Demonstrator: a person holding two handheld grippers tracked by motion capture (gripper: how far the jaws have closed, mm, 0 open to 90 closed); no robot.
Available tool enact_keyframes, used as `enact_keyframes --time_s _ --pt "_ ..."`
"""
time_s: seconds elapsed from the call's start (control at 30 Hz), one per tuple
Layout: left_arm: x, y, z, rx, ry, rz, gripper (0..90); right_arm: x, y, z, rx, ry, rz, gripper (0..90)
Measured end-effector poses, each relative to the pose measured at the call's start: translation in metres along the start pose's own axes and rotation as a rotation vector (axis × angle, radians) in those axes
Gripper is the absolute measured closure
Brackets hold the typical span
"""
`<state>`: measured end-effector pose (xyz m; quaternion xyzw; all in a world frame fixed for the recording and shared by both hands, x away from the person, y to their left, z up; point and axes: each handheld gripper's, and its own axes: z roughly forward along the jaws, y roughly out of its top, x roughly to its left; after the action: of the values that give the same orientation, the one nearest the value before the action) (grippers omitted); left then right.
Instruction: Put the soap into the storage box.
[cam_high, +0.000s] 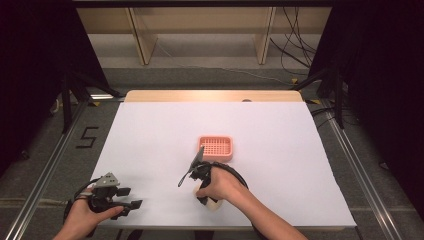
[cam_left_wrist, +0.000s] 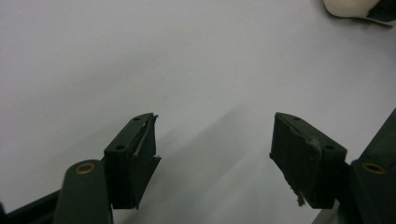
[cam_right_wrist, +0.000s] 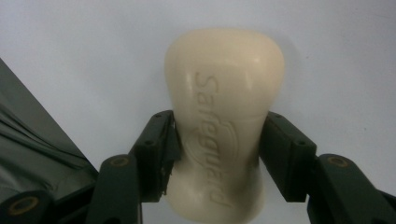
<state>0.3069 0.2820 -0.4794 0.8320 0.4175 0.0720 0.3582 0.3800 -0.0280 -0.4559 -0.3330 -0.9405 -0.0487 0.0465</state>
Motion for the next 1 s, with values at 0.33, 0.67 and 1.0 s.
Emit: enact_keyframes --time_s 0.33,0.67,1.0 --pt "0.0000 0.0000 -0.0004 0.001 -0.006 0.001 30.7 0.0033 -0.0002 -0.0005 0.008 -0.014 -0.007 50.0" --pt "0.0001 -0.0001 0.0011 0.001 0.005 -0.004 30.7 0.0013 -0.0031 -0.0032 0.009 0.014 -0.087 50.4" --pt "0.0001 -0.0001 0.0014 0.002 0.004 -0.006 30.7 0.0019 -0.0046 -0.0088 0.018 0.010 -0.125 50.5"
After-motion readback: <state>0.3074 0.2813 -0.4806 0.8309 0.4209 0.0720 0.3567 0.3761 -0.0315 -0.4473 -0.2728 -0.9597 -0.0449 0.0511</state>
